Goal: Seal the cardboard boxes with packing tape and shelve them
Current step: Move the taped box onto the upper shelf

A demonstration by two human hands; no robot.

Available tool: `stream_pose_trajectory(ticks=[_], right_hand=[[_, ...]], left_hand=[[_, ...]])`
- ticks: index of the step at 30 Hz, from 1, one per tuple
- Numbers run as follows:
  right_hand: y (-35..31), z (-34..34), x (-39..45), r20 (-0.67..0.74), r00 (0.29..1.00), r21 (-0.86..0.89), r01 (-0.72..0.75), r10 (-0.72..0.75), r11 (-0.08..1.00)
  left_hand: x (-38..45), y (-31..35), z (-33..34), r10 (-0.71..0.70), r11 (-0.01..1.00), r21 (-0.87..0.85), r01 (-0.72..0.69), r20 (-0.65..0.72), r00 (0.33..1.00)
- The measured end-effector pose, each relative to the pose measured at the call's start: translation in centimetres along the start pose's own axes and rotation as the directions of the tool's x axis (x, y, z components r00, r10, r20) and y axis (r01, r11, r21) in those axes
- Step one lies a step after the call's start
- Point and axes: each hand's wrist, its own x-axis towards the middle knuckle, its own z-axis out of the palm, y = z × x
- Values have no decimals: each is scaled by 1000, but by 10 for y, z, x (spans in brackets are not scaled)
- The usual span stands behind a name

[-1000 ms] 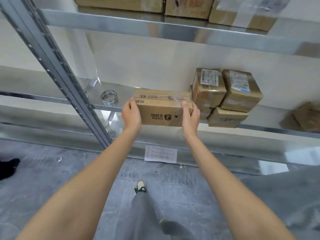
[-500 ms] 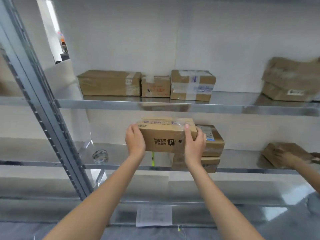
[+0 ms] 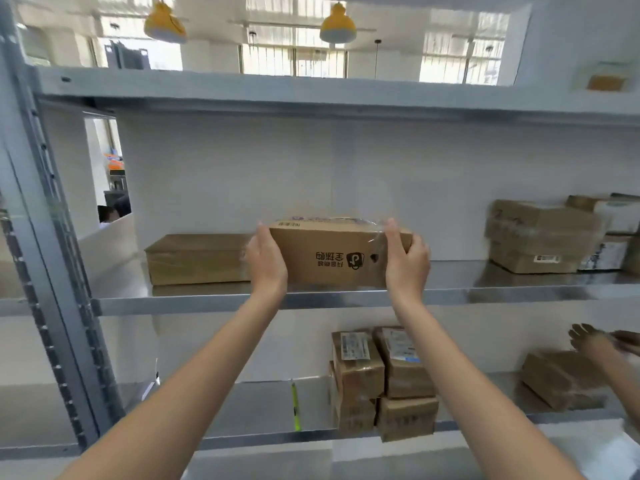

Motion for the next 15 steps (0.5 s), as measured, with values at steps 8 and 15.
stream_pose_trajectory(ticks=[8,15], right_hand=[[-6,-8,93,49,998,-21,-30,31,999],[15,-6,149,134,991,-20,-26,28,999]], left_hand=[[26,16,68,-25,999,-24,28,125,992],[43,-5,115,-29,999,-42,33,105,994]])
